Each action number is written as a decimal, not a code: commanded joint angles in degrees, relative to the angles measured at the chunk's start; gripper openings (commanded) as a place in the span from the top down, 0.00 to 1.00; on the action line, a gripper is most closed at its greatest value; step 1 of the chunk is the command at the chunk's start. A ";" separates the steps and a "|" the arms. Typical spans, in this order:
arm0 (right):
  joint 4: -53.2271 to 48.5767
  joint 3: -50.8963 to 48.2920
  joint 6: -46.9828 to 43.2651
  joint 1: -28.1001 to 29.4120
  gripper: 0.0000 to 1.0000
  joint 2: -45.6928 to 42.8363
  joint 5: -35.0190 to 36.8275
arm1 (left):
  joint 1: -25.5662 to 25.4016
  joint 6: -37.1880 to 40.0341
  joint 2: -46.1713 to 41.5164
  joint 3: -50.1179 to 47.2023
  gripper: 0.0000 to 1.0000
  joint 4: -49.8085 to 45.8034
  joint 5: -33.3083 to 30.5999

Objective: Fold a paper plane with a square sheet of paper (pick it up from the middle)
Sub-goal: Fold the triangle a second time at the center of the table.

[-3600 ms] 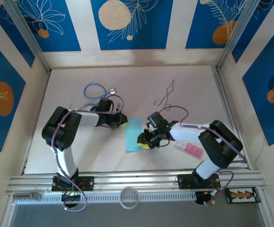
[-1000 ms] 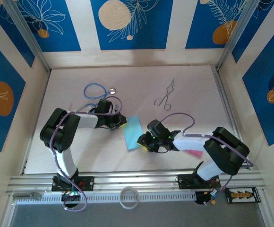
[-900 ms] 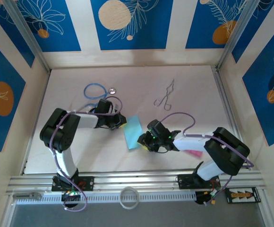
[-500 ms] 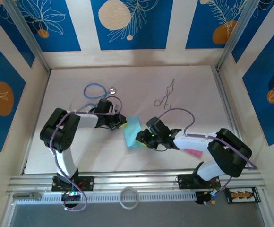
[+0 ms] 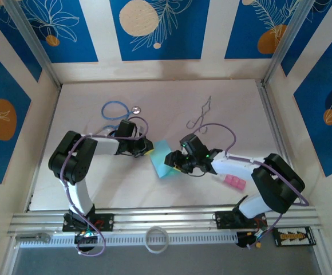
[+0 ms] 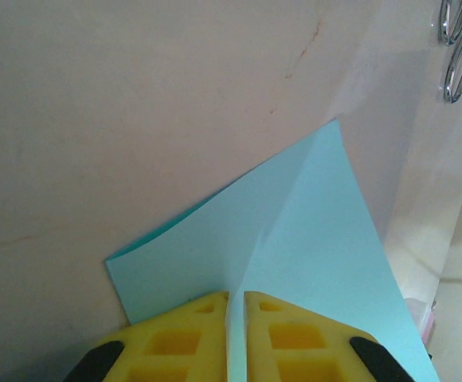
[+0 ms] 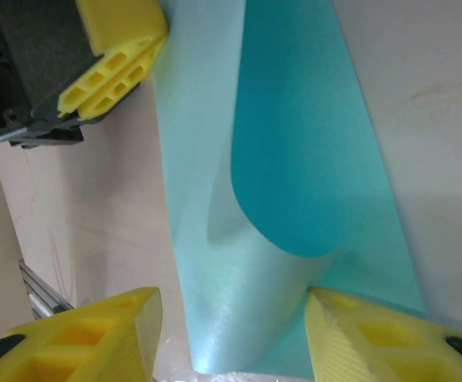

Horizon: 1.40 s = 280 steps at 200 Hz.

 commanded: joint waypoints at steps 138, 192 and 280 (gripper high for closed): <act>-5.12 9.53 -17.56 -7.78 0.43 10.78 -9.97 | 0.06 1.91 0.95 1.22 0.87 -1.17 1.84; -0.43 8.94 -21.15 -10.15 0.45 12.00 -14.24 | 0.05 2.03 1.24 1.47 0.87 -1.19 2.08; -0.77 11.70 -27.81 -13.98 0.52 15.81 -23.61 | 0.06 2.04 1.60 1.89 0.87 -1.37 2.36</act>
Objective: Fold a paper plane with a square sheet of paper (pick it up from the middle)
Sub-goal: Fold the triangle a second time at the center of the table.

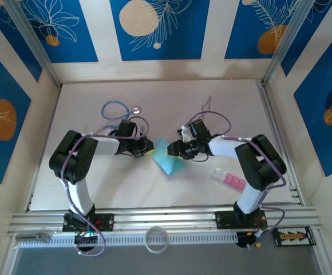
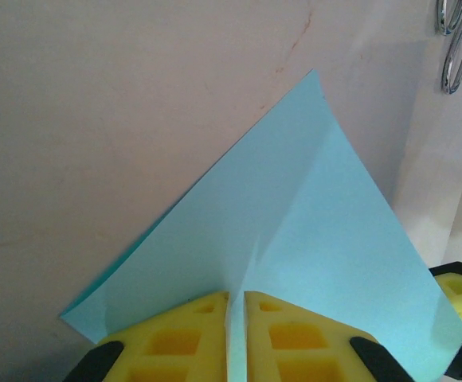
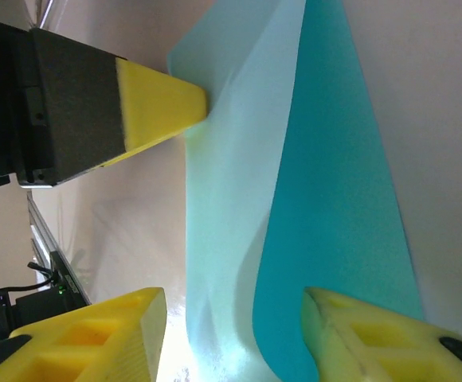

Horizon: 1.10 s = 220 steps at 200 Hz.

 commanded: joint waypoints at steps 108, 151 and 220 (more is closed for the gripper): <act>-8.37 6.81 -10.75 -2.78 0.58 3.60 -9.81 | 0.06 1.44 1.01 1.77 0.87 -1.55 1.64; -15.27 5.47 -13.72 -2.49 0.61 0.05 -14.81 | 0.06 1.36 0.94 1.81 0.87 -1.44 1.60; -13.62 5.14 -11.80 -1.43 0.61 1.56 -14.32 | 0.05 1.42 1.23 2.03 0.87 -1.50 1.94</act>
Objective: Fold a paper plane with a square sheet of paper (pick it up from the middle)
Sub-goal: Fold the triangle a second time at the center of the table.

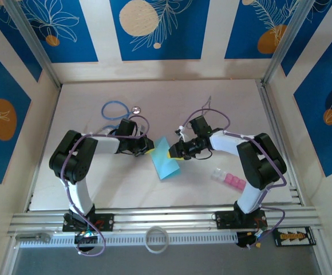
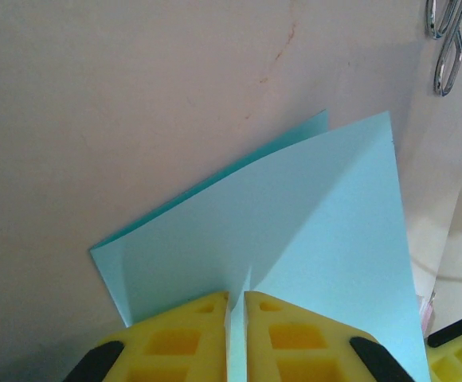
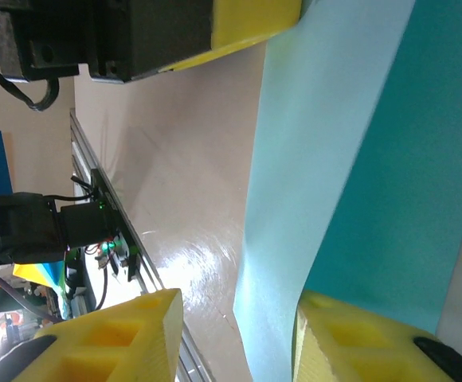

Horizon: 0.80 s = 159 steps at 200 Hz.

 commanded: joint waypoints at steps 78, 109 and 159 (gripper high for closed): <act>3.16 1.60 6.54 0.81 0.66 5.95 -0.50 | 0.10 0.95 0.55 1.11 0.87 -0.56 1.86; 4.78 0.80 8.43 0.81 0.73 6.82 -0.16 | 0.06 0.84 0.25 1.20 0.87 -0.13 2.15; 5.39 0.12 11.84 1.21 0.87 7.43 2.58 | -0.07 0.91 -1.82 0.89 0.80 2.77 3.43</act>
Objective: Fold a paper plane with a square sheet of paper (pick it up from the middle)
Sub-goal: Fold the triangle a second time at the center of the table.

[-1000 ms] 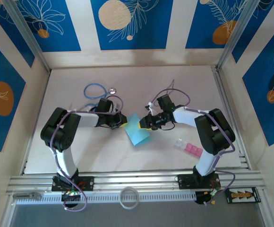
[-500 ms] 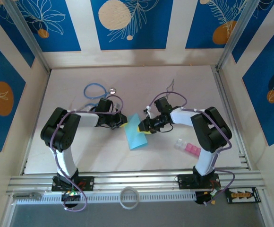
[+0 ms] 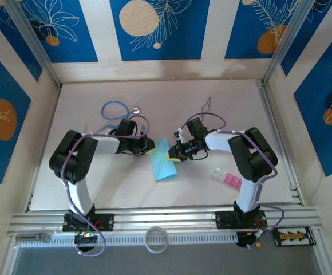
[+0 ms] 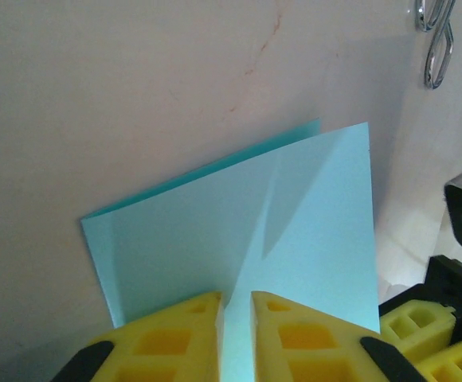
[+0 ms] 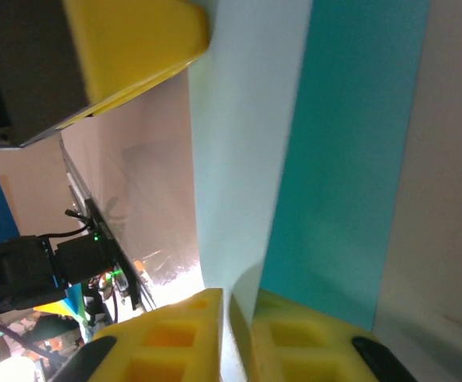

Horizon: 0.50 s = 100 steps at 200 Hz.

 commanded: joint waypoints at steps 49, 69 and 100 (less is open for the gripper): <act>1.17 -3.03 9.91 1.23 0.94 -1.55 10.86 | -1.04 3.20 -7.29 0.67 0.66 0.54 1.07; 4.44 -5.72 16.40 1.32 0.94 -3.86 15.06 | -1.50 4.45 -8.14 0.85 0.67 -1.77 0.79; 7.15 -7.14 22.16 2.53 0.94 -5.00 15.80 | -3.36 6.75 -7.20 2.34 0.74 -5.30 1.96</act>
